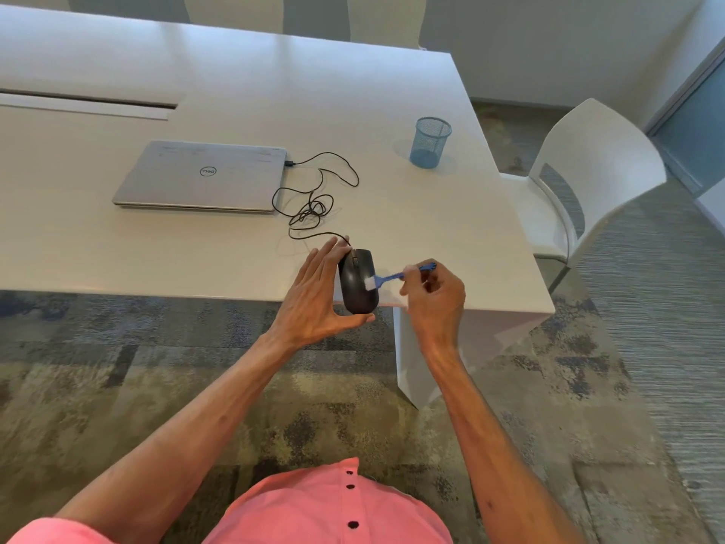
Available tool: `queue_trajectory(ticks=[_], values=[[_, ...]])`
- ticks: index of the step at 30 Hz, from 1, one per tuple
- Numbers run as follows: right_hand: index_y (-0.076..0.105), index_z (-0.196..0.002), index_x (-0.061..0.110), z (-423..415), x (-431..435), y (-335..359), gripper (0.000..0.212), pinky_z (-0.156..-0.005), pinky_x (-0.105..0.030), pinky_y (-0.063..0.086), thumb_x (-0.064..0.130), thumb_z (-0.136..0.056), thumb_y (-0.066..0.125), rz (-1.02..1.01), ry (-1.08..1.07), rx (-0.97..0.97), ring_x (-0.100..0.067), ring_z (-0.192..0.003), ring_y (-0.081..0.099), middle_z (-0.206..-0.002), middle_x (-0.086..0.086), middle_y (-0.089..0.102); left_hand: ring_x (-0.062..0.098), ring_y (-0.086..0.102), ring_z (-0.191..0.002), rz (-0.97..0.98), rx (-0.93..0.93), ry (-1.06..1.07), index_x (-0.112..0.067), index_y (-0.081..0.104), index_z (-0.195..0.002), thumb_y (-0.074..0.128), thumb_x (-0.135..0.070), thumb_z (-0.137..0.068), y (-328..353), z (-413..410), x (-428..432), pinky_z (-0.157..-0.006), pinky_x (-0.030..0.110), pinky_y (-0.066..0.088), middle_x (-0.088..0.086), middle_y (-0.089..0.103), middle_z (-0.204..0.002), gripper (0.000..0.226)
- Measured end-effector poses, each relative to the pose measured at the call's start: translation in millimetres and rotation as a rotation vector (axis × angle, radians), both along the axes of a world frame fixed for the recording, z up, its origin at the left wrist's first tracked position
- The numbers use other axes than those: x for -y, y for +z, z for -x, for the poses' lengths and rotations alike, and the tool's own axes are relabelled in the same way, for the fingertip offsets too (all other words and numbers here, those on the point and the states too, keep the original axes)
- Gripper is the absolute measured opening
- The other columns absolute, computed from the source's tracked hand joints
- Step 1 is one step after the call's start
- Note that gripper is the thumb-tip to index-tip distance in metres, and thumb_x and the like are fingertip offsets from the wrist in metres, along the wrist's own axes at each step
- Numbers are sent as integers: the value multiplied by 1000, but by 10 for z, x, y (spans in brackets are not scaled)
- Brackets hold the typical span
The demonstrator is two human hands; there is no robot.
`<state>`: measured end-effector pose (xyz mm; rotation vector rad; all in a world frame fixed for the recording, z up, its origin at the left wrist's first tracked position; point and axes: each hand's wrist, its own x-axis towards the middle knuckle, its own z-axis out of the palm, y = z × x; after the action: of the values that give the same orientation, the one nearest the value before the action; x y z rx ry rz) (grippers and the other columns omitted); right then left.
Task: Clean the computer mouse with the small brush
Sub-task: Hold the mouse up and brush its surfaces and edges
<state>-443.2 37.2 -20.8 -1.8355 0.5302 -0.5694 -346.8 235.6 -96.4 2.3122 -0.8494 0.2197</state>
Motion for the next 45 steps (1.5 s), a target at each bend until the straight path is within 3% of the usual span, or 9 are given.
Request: queue_trajectory(ticks=[3,6,11,18,24,31,35,41,45], values=[[79,-92,17,-83,11,64,17,-75,-35,54,26,-104,72,-483,35,14,-21,-79,73,-92,-6,83,17,10,-178,0,19,-10,-16,24,-177,84,-88,-79,0,3,-8,-145,47,11,-2,16,-191,136],[81,-99,18,-122,-8,37,16,-106,-48,54,27,-105,70,-685,165,-67,-29,-117,78,-118,-9,84,16,17,-176,4,5,-3,-18,23,-177,86,-86,-79,3,29,-21,-143,43,18,-6,18,-189,136],[75,-127,-2,-116,-26,-26,36,-115,-54,55,27,-107,67,-840,218,-129,-34,-120,79,-123,-19,82,12,39,-162,18,-26,-8,-22,23,-176,85,-87,-79,19,73,-70,-132,39,38,-13,32,-178,132],[73,-135,-2,-84,-32,-31,41,-115,-54,55,29,-108,64,-865,205,-161,-30,-118,80,-122,-16,83,16,46,-152,-58,-40,-39,-32,13,-183,86,-83,-80,52,101,-105,-122,32,35,-5,41,-171,136],[78,-119,6,-33,-74,-47,28,-112,-52,57,28,-105,68,-804,221,-146,-28,-114,81,-116,-14,85,21,46,-152,-45,-45,-26,-16,32,-170,89,-78,-74,70,138,-49,-126,44,45,1,43,-166,128],[77,-120,6,-27,-123,-36,27,-112,-50,57,27,-105,71,-726,242,-127,-26,-111,82,-114,-13,85,20,43,-158,-76,-106,-32,-25,8,-183,86,-84,-78,43,154,-79,-134,40,32,3,41,-174,143],[77,-123,-2,-11,-154,-4,32,-108,-46,57,25,-107,69,-666,216,-64,-24,-106,84,-113,-8,86,19,40,-162,-51,-101,-17,-25,18,-180,84,-88,-77,44,154,-89,-134,35,27,-1,38,-176,137],[81,-101,18,-40,-191,-20,21,-88,-37,59,33,-109,68,-227,9,26,-17,-93,79,-94,4,83,18,37,-164,-38,-96,-6,-26,17,-180,83,-91,-76,78,154,-80,-136,33,22,0,35,-178,139],[71,-102,33,-15,-220,-35,19,-67,-11,46,48,-106,62,39,-5,75,1,-89,71,-99,13,77,20,36,-165,-44,-97,1,-28,13,-181,80,-94,-77,98,145,-80,-136,36,23,1,33,-180,140]])
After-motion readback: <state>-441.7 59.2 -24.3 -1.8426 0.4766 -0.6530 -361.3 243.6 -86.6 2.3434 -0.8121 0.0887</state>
